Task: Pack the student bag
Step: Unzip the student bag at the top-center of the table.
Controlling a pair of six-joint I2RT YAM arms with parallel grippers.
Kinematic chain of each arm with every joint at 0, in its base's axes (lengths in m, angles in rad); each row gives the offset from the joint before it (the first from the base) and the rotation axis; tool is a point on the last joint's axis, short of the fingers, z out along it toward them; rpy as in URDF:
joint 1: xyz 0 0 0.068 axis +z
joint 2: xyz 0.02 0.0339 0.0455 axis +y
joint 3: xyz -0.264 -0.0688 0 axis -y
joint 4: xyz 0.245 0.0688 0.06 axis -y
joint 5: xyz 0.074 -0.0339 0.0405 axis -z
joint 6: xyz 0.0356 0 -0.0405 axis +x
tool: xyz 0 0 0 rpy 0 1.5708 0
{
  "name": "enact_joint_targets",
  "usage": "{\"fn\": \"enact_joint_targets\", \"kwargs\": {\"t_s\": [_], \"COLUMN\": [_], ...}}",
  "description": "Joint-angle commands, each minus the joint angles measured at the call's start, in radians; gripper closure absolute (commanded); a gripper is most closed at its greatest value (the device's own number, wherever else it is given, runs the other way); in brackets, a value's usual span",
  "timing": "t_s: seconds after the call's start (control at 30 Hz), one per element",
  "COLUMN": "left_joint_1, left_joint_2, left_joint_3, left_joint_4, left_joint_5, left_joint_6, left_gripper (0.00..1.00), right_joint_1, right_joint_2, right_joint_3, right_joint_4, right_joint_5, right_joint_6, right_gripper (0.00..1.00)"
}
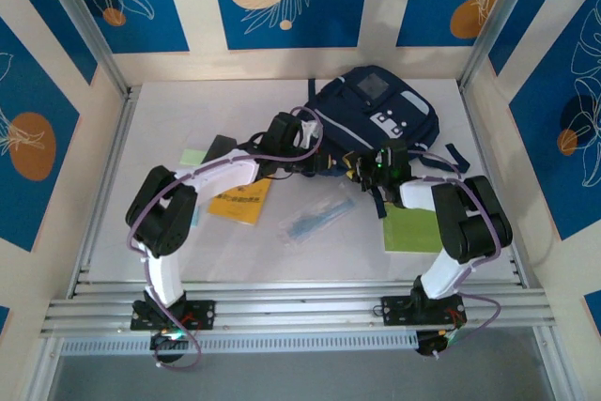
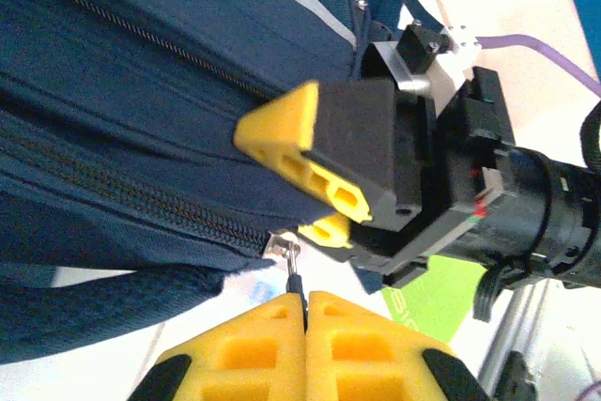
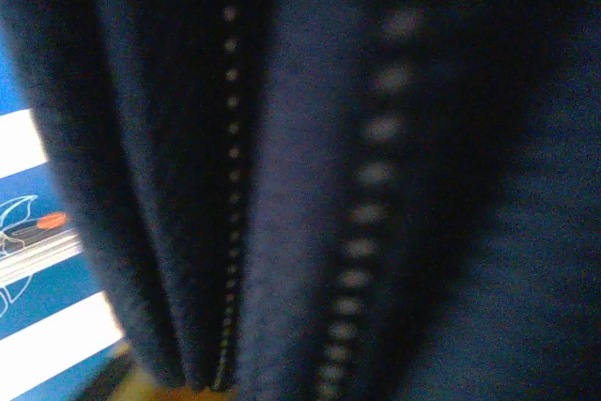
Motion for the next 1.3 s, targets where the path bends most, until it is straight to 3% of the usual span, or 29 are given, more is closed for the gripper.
{"fn": "enact_joint_targets", "kwargs": {"t_s": [0.0,0.13,0.37,0.47,0.67,0.87,1.07,1.23,1.27], "left_joint_1": [0.031,0.104,0.196,0.224,0.23,0.213,0.169,0.137,0.139], "left_joint_2": [-0.07,-0.053,-0.035,-0.029,-0.026,-0.027,-0.084,-0.135,-0.136], "left_joint_3": [-0.001,-0.027,-0.078,-0.077,-0.093,-0.156,-0.211,-0.254,-0.253], "left_joint_4": [-0.014,-0.086,-0.075,-0.066,-0.032,-0.001,0.024,0.037,0.037], "left_joint_5": [-0.026,-0.162,-0.199,-0.222,-0.159,-0.113,-0.026,0.015,0.011], "left_joint_6": [0.081,0.17,0.192,0.211,0.228,0.214,0.23,0.285,0.287], "left_gripper": [1.0,1.0,1.0,1.0,1.0,1.0,1.0,0.51,0.45], "right_joint_1": [-0.006,-0.018,-0.093,-0.125,-0.16,-0.245,-0.231,-0.244,-0.25], "right_joint_2": [-0.054,-0.144,-0.183,-0.158,-0.065,0.018,0.081,0.101,0.104], "right_joint_3": [0.061,0.128,0.237,0.308,0.458,0.515,0.582,0.591,0.597], "right_joint_4": [-0.091,-0.383,-0.641,-0.743,-1.017,-0.986,-1.0,-1.041,-1.059], "right_joint_5": [-0.085,-0.158,-0.307,-0.43,-0.566,-0.534,-0.532,-0.483,-0.419], "right_joint_6": [-0.167,-0.466,-0.77,-0.892,-1.185,-1.165,-1.16,-1.203,-1.19], "right_gripper": [1.0,1.0,1.0,1.0,1.0,1.0,1.0,1.0,0.88]}}
